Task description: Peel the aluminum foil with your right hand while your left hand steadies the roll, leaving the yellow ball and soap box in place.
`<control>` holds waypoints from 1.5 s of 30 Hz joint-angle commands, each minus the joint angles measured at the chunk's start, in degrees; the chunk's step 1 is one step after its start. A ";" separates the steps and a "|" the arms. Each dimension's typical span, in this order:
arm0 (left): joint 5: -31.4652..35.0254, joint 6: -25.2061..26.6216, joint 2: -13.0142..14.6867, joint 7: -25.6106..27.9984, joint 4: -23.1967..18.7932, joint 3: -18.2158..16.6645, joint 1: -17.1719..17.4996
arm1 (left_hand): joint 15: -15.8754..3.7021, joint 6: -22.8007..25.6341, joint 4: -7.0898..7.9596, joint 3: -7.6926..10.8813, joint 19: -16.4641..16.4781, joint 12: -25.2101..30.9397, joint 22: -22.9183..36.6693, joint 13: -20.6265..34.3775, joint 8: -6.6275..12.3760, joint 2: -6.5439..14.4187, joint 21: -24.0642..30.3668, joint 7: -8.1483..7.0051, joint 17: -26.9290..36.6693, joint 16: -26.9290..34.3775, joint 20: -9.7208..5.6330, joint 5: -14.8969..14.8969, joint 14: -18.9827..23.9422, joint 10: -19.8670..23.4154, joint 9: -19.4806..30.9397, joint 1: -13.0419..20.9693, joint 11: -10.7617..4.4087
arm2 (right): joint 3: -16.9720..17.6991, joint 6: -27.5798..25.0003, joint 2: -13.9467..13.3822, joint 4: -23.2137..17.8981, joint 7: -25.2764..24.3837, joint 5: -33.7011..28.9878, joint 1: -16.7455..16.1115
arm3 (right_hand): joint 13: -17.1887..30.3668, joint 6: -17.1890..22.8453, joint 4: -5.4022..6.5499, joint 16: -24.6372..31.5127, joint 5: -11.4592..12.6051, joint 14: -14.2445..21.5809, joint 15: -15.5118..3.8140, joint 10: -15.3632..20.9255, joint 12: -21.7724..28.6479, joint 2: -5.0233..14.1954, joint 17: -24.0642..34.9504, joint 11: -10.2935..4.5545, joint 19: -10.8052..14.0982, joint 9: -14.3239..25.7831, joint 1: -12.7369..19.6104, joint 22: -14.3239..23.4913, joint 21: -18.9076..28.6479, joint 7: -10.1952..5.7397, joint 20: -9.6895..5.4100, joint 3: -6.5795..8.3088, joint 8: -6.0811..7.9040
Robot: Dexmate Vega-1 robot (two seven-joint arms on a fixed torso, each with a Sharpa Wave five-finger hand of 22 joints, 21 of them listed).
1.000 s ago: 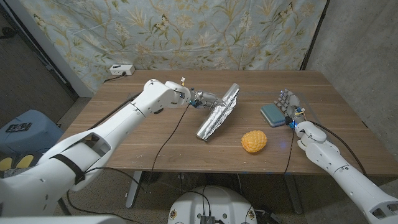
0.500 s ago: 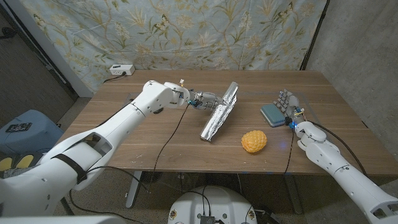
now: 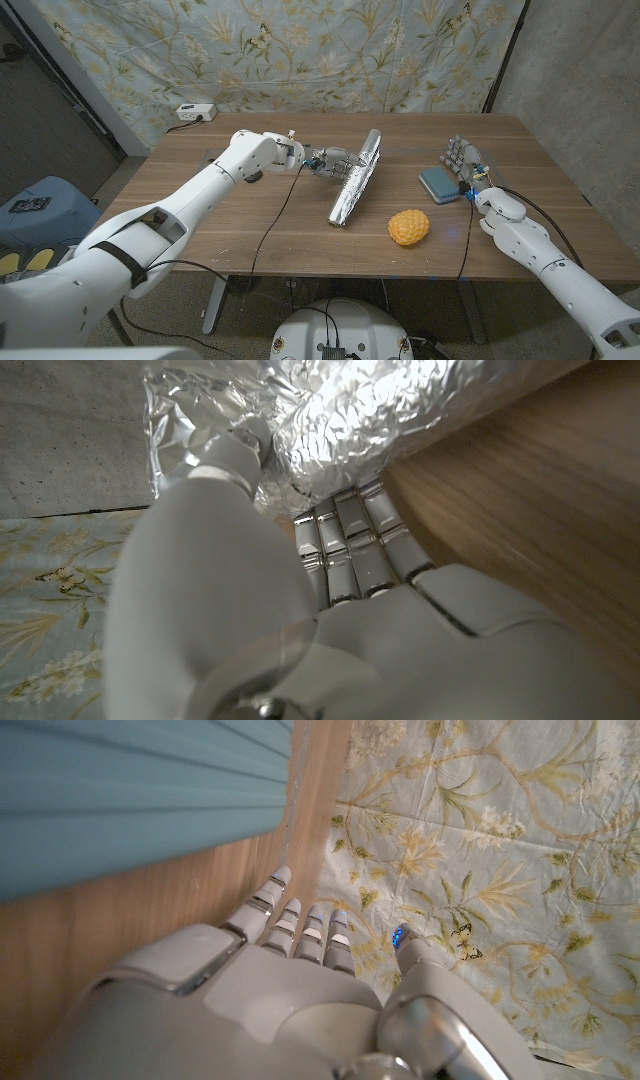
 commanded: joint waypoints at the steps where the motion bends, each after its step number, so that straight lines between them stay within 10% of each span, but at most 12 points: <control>1: -1.94 -2.01 -3.14 -4.04 8.16 -0.27 -1.76 | -6.52 10.00 0.43 1.41 -0.20 -0.19 0.20 0.18 4.83 2.93 0.44 -4.05 0.24 0.18 -0.17 5.16 7.16 9.83 1.49 0.36 -8.74 | 0.24 -1.43 -2.02 -3.51 -2.00 -1.95 0.01 | 0.13 0.10 0.43 0.08 0.15 -0.07 -1.94 -0.04 0.08 1.16 0.09 0.08 0.10 0.27 0.05 0.20 0.31 0.03 -2.50 0.01 0.11; 33: -6.58 -4.05 -12.89 -7.12 22.65 -4.04 -2.55 | -6.86 10.24 0.45 1.42 -0.48 -1.08 0.09 0.65 4.61 2.72 1.40 -4.07 0.68 -0.26 -0.41 5.72 7.52 10.30 1.50 0.07 -9.01 | -1.84 -10.87 -7.63 -8.28 -0.78 -3.62 0.85 | 0.13 0.06 0.40 0.12 0.15 -0.05 -1.77 -0.13 0.05 1.21 0.08 0.14 0.08 0.27 0.13 0.20 0.29 0.11 -2.31 0.02 0.10; 45: -9.09 -1.44 -14.16 -4.82 21.77 -6.28 -1.64 | -6.99 10.22 0.49 1.30 -0.56 -1.41 0.04 0.64 4.56 2.73 1.71 -3.95 0.74 -0.63 -0.45 5.88 7.42 10.34 1.63 -0.05 -9.19 | -2.16 -12.94 -8.88 -9.81 -0.22 -3.49 0.58 | 0.13 0.05 0.35 0.13 0.15 -0.04 -1.75 -0.16 0.05 1.23 0.07 0.02 0.05 0.27 0.21 0.20 0.28 0.15 -2.29 0.02 0.10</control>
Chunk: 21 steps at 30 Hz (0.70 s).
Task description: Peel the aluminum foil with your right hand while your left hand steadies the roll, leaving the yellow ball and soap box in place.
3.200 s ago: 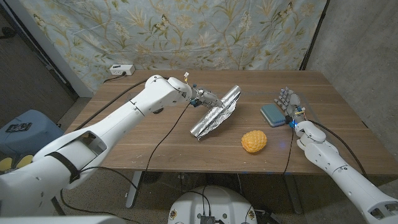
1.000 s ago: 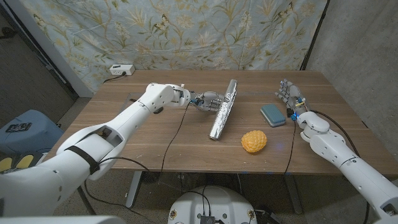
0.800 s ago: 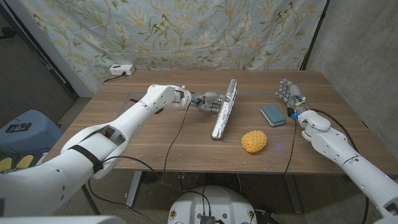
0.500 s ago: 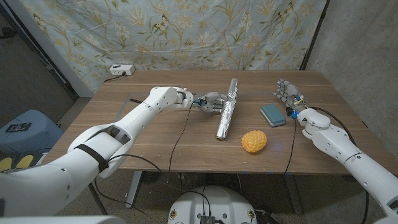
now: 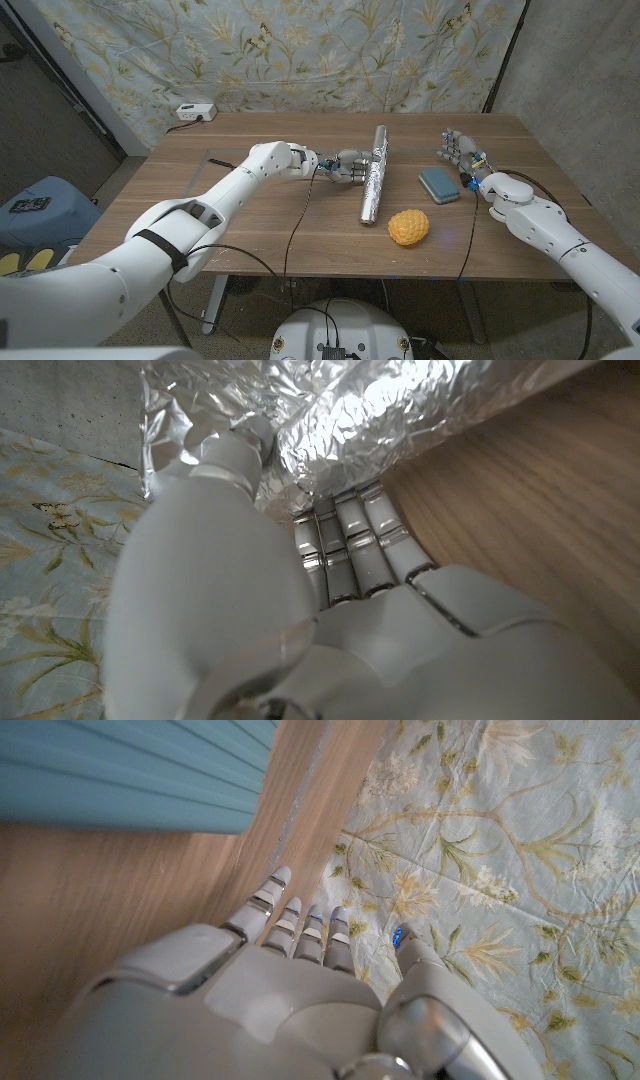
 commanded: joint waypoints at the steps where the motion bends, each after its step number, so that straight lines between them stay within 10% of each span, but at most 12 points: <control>1: -2.55 2.52 -1.41 2.18 -0.57 -2.14 0.95 | -7.12 10.08 0.84 0.98 -0.11 -0.32 0.13 0.20 4.55 2.74 0.44 -4.11 0.29 0.06 -0.07 5.89 7.23 9.93 1.61 -0.09 -8.79 | -0.57 -2.12 -1.30 -1.50 0.61 -0.18 -0.06 | 0.13 0.04 0.37 0.13 0.15 -0.06 -1.76 -0.18 0.04 1.23 0.08 0.01 0.05 0.27 0.18 0.20 0.28 0.13 -2.28 0.01 0.09; 21: -12.36 6.88 1.04 10.69 -7.35 -8.96 7.90 | -7.39 9.80 1.01 0.89 -0.54 -1.65 0.01 -0.74 4.36 2.95 0.80 -3.78 0.27 -0.68 -0.07 6.29 6.96 10.01 1.73 -0.44 -8.79 | -2.85 -8.00 -3.10 -3.71 2.17 -1.15 3.60 | 0.13 0.11 0.25 0.17 0.15 0.01 -1.78 -0.11 0.08 1.28 0.05 0.14 0.04 0.27 0.36 0.20 0.28 0.14 -2.22 0.03 0.13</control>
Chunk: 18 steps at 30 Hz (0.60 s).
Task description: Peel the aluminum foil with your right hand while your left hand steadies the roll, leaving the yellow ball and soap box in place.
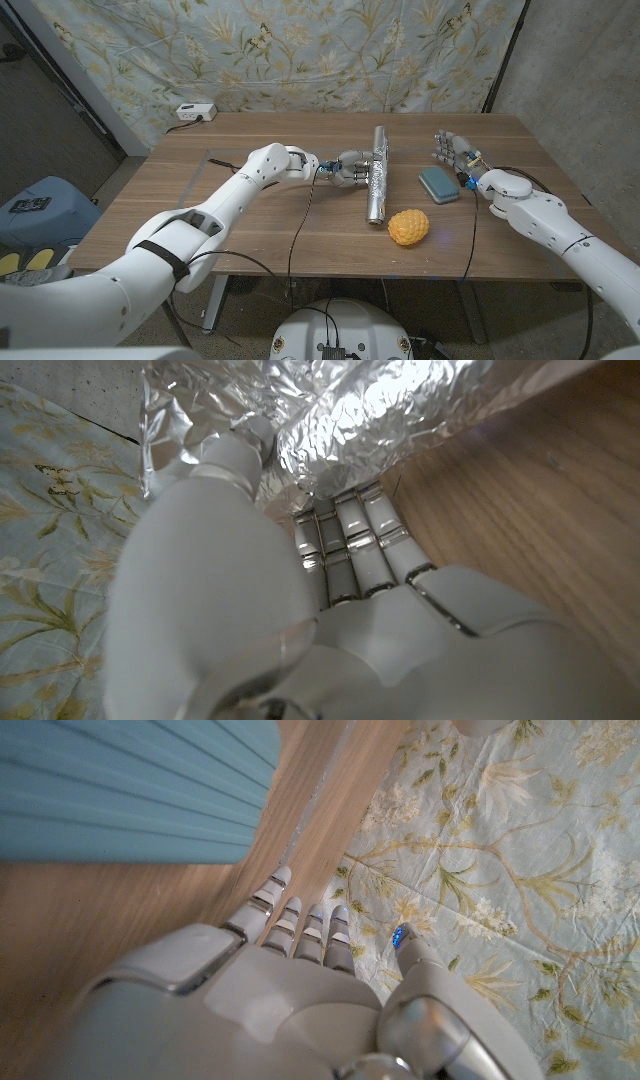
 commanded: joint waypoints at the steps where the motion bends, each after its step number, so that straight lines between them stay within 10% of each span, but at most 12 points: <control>1: -5.59 1.76 1.24 4.53 -3.31 -3.70 3.93 | -7.46 9.83 0.98 0.88 -0.39 -0.36 0.17 0.02 4.33 2.93 0.48 -3.85 0.14 -0.18 -0.08 6.30 6.95 9.41 1.66 -0.45 -8.53 | -1.15 -3.78 -1.51 -2.00 0.67 -0.62 1.90 | 0.13 0.09 0.24 0.17 0.15 0.02 -1.78 -0.14 0.07 1.28 0.05 0.12 0.04 0.27 0.36 0.20 0.28 0.13 -2.22 0.03 0.12; 18: -11.04 1.42 -0.26 7.22 -1.89 -5.06 5.32 | -6.96 9.53 1.16 1.12 -0.27 -1.64 0.04 -1.28 4.32 3.02 0.75 -4.12 -0.35 -1.20 -0.18 6.74 6.75 9.75 1.86 -1.13 -8.43 | -1.33 -13.91 -7.84 -11.01 0.83 -0.46 2.30 | 0.13 0.07 0.04 0.23 0.15 0.20 -1.55 -0.07 0.10 1.26 0.00 0.34 0.13 0.27 0.60 0.20 0.31 0.21 -2.08 0.05 0.12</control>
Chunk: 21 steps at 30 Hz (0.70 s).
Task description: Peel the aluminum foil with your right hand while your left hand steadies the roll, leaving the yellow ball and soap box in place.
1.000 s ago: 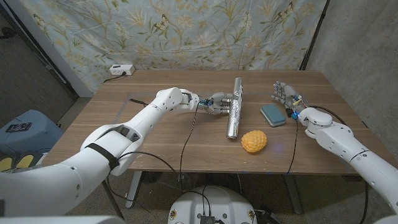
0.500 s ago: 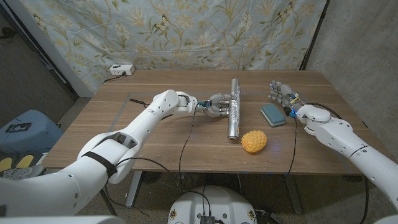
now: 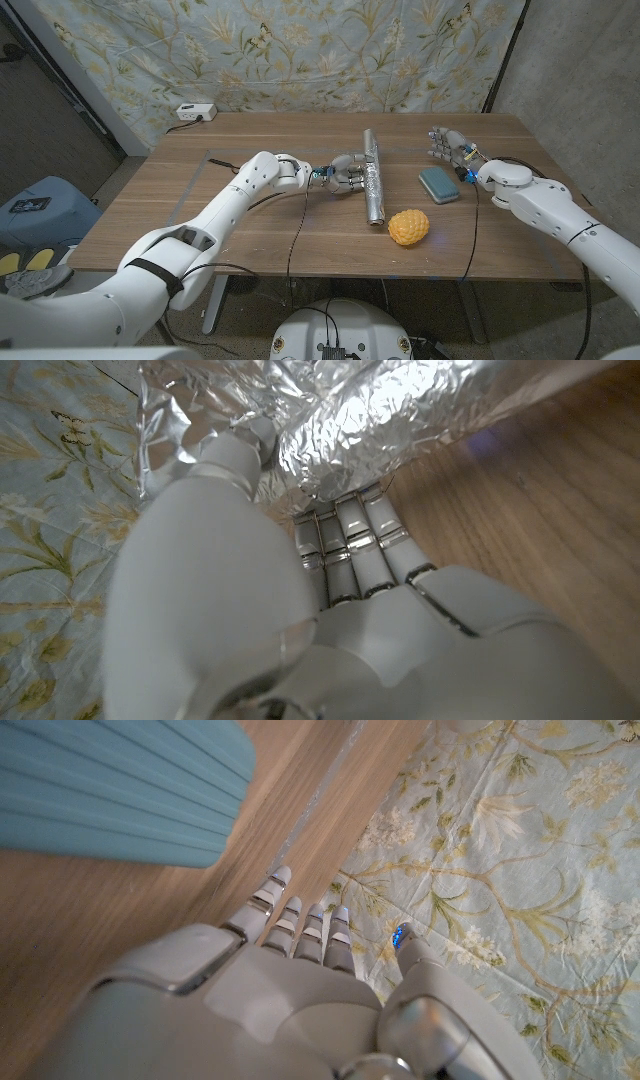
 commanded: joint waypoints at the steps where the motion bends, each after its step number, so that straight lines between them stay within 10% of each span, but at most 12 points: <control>1: -3.79 0.02 -1.02 1.97 0.79 -0.90 0.94 | -6.90 9.48 1.16 1.16 0.25 -0.44 0.18 -0.43 4.31 3.02 0.27 -4.17 -0.14 -0.32 -0.09 0.80 6.73 9.59 1.88 -1.18 -8.42 | -0.47 -7.88 -4.63 -6.32 0.17 -0.07 0.71 | 0.13 0.05 0.05 0.25 0.14 0.23 -1.55 -0.05 0.11 1.27 0.00 0.33 0.15 0.27 0.58 0.20 0.32 0.22 -2.01 0.04 0.11; 21: -7.54 0.82 -4.58 -0.87 9.29 -2.48 -0.80 | -7.11 9.52 1.07 1.56 0.19 -1.06 0.08 -0.53 4.44 3.03 0.41 -4.41 -0.66 -1.24 -0.13 1.26 7.14 9.94 1.90 -1.69 -8.63 | 0.27 -15.75 -7.68 -11.87 -1.12 1.76 1.74 | 0.13 0.12 -0.17 0.40 0.12 0.62 -1.16 0.19 0.18 1.29 -0.03 0.85 0.55 0.27 0.85 0.19 0.44 0.65 -1.74 0.04 0.13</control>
